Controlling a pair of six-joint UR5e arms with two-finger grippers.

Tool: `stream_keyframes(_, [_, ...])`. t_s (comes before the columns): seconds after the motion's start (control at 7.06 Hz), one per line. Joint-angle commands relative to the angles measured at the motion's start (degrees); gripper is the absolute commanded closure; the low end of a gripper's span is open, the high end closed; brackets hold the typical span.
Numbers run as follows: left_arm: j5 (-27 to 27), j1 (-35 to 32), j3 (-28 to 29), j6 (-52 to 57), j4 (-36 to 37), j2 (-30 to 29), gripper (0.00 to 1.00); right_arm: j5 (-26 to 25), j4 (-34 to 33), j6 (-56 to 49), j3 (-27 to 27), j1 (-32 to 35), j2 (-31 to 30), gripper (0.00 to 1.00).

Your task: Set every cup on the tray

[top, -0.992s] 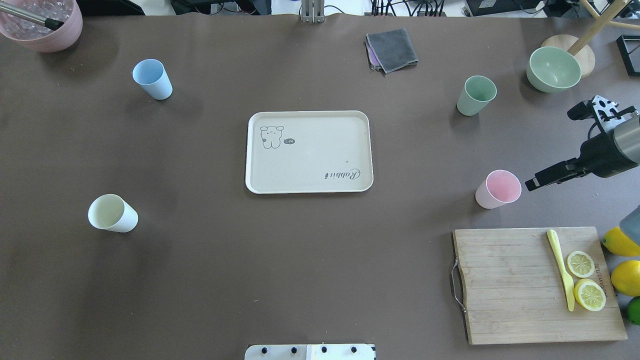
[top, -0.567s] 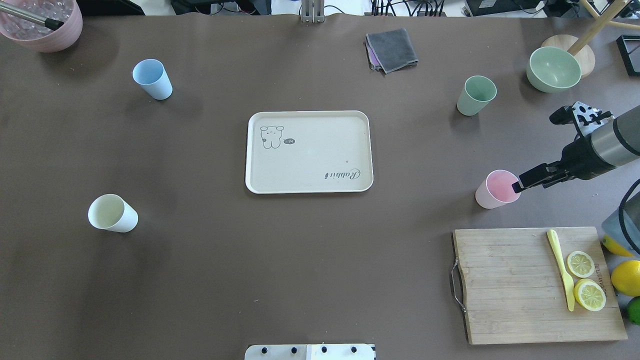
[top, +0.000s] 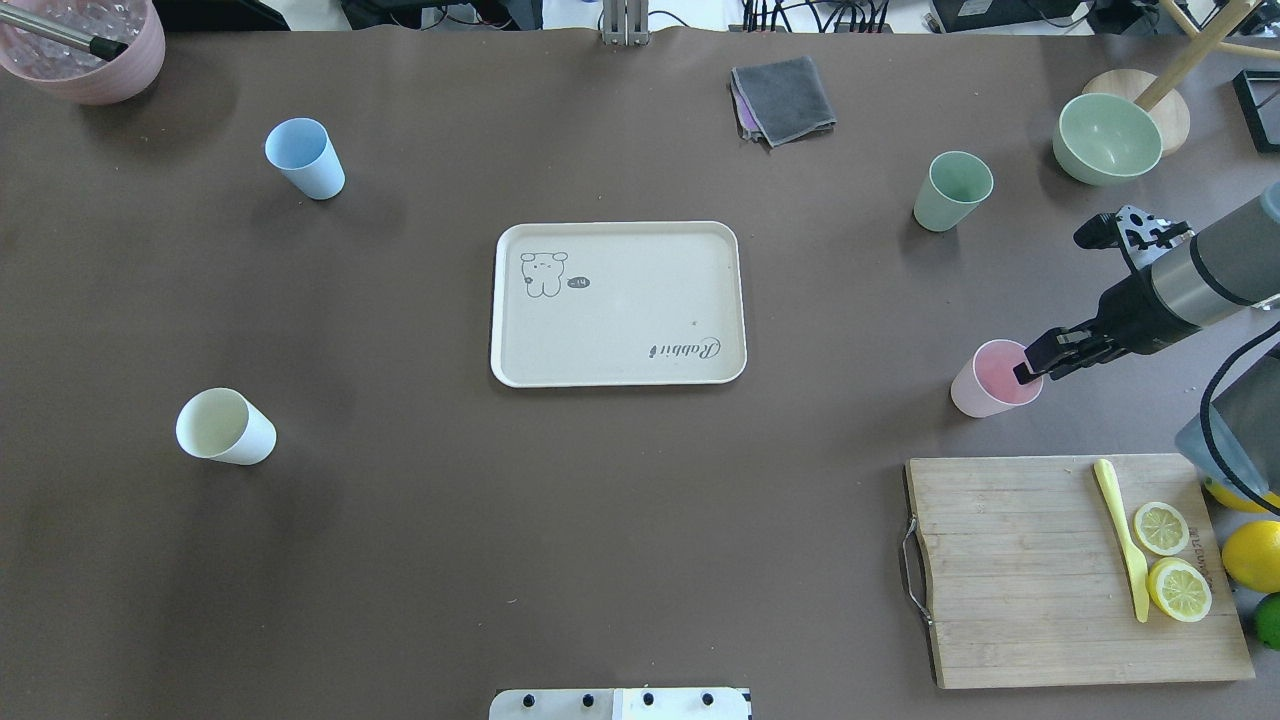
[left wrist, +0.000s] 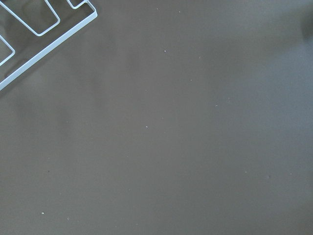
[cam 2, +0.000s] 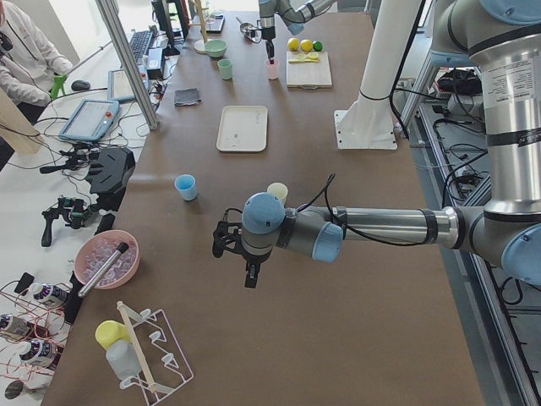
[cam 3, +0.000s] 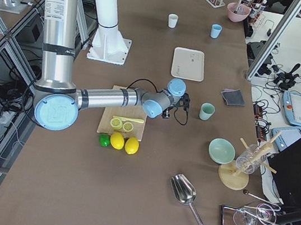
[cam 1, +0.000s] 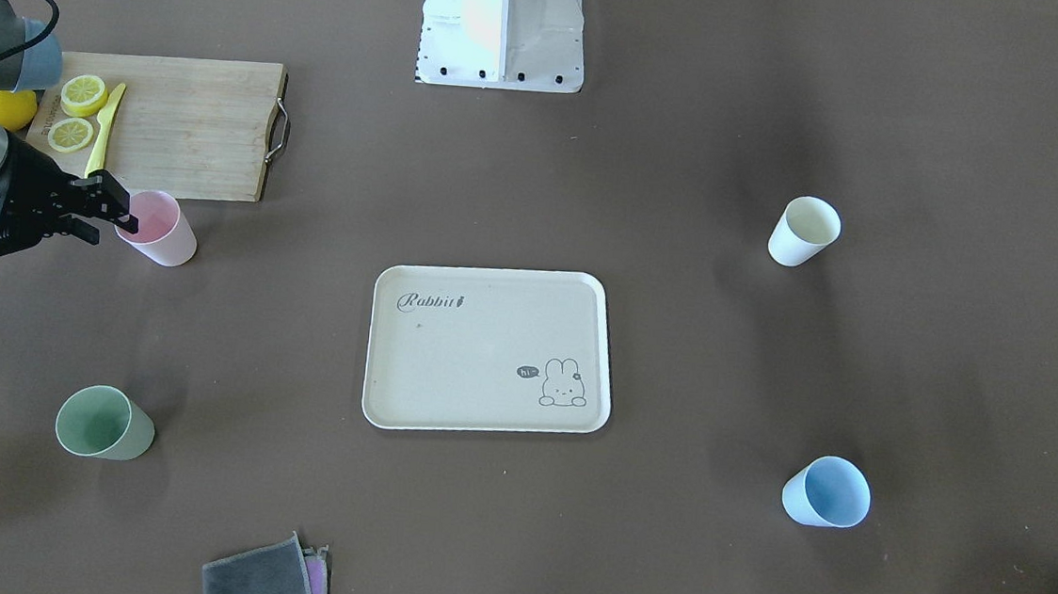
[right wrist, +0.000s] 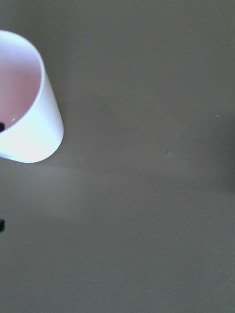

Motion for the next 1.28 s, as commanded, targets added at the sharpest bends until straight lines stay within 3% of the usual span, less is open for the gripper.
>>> stream_keyframes(0.0, [0.07,1.40,-0.12,-7.56,-1.85,-0.54,0.03,3.10,0.18,0.03,0.92,-0.04,-0.08,1.00])
stream_keyframes(0.43, [0.95,7.01,-4.40,-16.16,-2.12,-1.07,0.04,3.57,-0.52,0.21,4.25,-0.12,0.27,1.00])
stream_keyframes(0.71, [7.14,15.77,-10.64,-26.16,-2.21,-0.98,0.06,3.31,-3.23,10.33,4.27,-0.74,8.83,1.00])
stream_keyframes(0.85, [9.45,20.52,-12.23,-30.90,-3.08,-1.07,0.07,1.65,-4.12,14.84,3.74,-3.61,13.41,1.00])
stream_keyframes(1.13, [13.66,29.92,-12.25,-38.92,-7.21,-2.72,0.10,-8.08,-8.85,18.23,2.17,-9.68,20.80,1.00])
